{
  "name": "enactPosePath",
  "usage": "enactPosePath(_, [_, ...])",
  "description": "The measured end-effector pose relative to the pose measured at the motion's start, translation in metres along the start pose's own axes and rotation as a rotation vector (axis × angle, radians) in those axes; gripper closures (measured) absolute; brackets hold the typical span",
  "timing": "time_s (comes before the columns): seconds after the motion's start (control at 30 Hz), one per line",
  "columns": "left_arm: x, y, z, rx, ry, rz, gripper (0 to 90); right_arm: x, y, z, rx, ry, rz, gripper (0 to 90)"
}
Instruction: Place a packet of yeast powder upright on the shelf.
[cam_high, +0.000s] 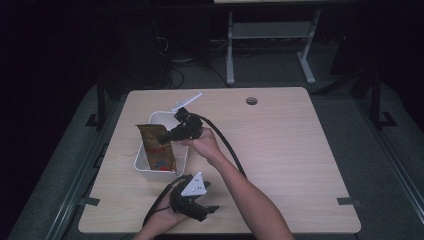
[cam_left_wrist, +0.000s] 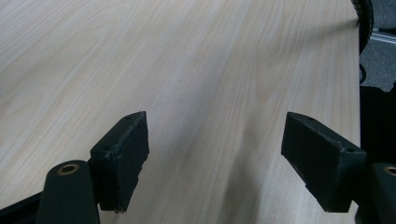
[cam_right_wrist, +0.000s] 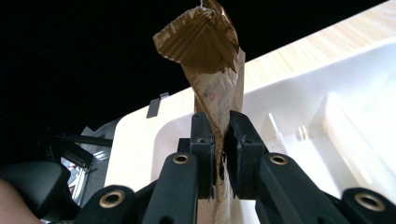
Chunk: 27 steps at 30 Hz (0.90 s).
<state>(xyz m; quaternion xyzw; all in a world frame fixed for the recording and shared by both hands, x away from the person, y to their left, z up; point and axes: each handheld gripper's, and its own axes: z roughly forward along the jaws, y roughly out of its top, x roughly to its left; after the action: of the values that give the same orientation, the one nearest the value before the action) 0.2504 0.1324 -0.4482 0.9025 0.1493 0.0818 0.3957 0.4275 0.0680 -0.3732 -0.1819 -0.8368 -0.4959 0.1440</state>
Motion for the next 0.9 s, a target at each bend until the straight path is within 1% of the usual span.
enactPosePath(0.03, [0.001,0.000,0.000,0.002,0.001,0.005,22.8,-0.001,-0.002,0.001,0.003,0.008,0.004,80.4])
enactPosePath(0.07, [0.000,0.000,0.000,0.000,-0.001,0.001,22.8,-0.002,-0.004,0.002,0.007,0.013,0.009,80.2])
enactPosePath(0.13, [0.000,0.000,0.000,0.001,-0.002,-0.001,22.8,-0.004,-0.008,0.003,0.020,0.011,0.013,79.9])
enactPosePath(0.2, [-0.001,0.000,0.001,0.005,-0.001,0.004,22.8,-0.007,-0.011,0.002,0.006,0.027,0.038,79.8])
enactPosePath(0.33, [-0.001,0.000,0.002,0.008,-0.002,0.007,22.8,-0.010,-0.015,-0.001,0.005,0.030,0.051,79.3])
enactPosePath(0.43, [-0.001,0.000,0.002,0.006,0.002,0.008,22.8,-0.011,-0.016,-0.002,0.010,0.020,0.051,79.2])
enactPosePath(0.5, [-0.002,0.000,0.002,0.004,0.005,0.007,22.9,-0.010,-0.017,-0.003,0.015,-0.002,0.044,79.0])
enactPosePath(0.63, [-0.002,0.001,0.003,0.007,0.005,0.010,23.0,-0.010,-0.019,-0.004,0.008,-0.003,0.049,78.5])
enactPosePath(0.67, [-0.003,0.001,0.003,0.008,0.006,0.013,23.0,-0.012,-0.020,-0.004,0.003,0.002,0.059,78.0])
enactPosePath(0.73, [-0.003,0.001,0.002,0.007,0.006,0.011,23.0,-0.012,-0.021,-0.004,0.004,0.001,0.062,77.4])
enactPosePath(0.9, [-0.002,0.000,0.002,0.003,0.010,0.011,23.1,-0.012,-0.022,-0.005,0.009,-0.006,0.052,76.1])
